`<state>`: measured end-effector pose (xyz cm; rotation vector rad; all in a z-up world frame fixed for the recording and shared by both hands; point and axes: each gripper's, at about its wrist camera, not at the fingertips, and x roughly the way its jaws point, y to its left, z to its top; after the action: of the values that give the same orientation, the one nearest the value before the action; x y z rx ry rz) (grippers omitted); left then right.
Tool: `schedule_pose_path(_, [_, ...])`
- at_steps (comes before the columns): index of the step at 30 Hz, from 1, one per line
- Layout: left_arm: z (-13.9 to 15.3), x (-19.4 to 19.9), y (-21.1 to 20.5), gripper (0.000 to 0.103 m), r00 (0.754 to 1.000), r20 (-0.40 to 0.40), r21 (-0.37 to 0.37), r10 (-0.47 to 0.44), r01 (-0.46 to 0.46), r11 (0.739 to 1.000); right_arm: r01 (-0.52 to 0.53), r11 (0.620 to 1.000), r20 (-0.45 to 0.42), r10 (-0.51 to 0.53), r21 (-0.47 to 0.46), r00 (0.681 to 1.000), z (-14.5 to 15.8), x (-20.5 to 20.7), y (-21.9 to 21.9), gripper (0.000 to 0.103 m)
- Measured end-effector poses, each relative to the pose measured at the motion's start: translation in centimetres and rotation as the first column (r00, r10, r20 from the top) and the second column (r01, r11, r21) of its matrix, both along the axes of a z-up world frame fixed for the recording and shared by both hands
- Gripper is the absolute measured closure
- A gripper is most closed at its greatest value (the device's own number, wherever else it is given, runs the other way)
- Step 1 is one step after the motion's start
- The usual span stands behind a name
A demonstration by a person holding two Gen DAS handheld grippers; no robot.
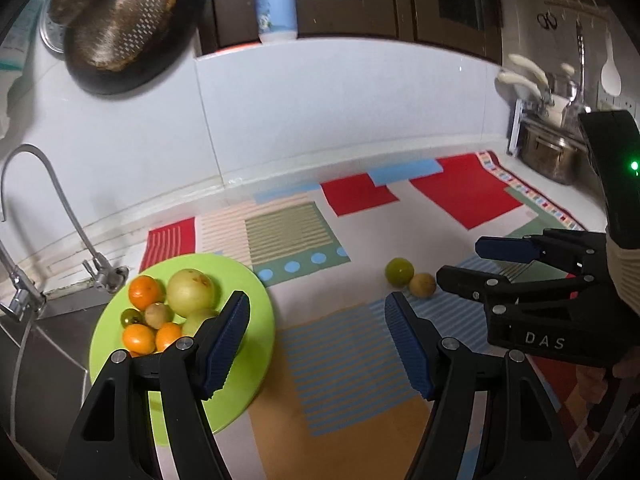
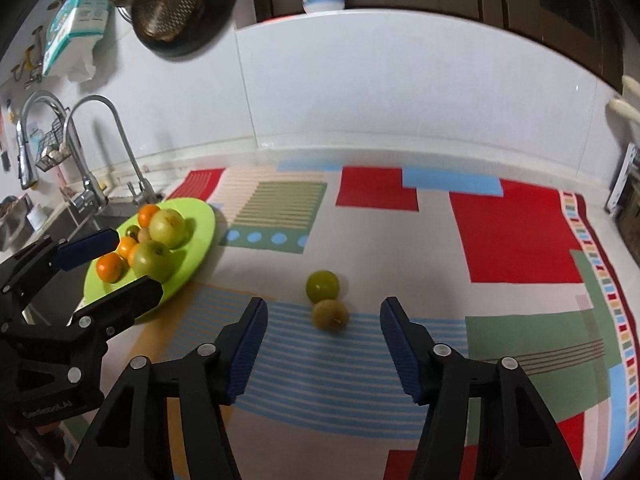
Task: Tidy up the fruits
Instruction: 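Withdraw both open tools toward the last two small fruits on the cloth, then grasp the green lime with the left tool while the right tool grasps the brown fruit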
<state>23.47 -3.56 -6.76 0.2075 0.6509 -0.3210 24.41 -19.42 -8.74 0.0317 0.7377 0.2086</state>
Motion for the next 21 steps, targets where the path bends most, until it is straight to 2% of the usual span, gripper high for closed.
schedule_pose_path(11, [-2.4,2.4,-0.8,0.034,0.998,-0.061,0.016,-0.021,0.022,1.000,-0.006,1.000,-0.093,0.007,0.015,0.996,-3.2,2.8,0.0,0.053])
schedule_pose_path(14, [-3.1,2.9,-1.1,0.034,0.997,-0.078,0.019,-0.024,0.026,0.999,-0.009,1.000,-0.116,0.012,0.023,0.993,-3.9,3.5,0.1,0.059])
schedule_pose_path(21, [-4.6,4.4,-1.3,0.034,0.991,-0.132,0.003,-0.010,0.011,1.000,-0.015,1.000,-0.125,0.017,0.023,0.992,-4.4,4.3,0.4,0.063])
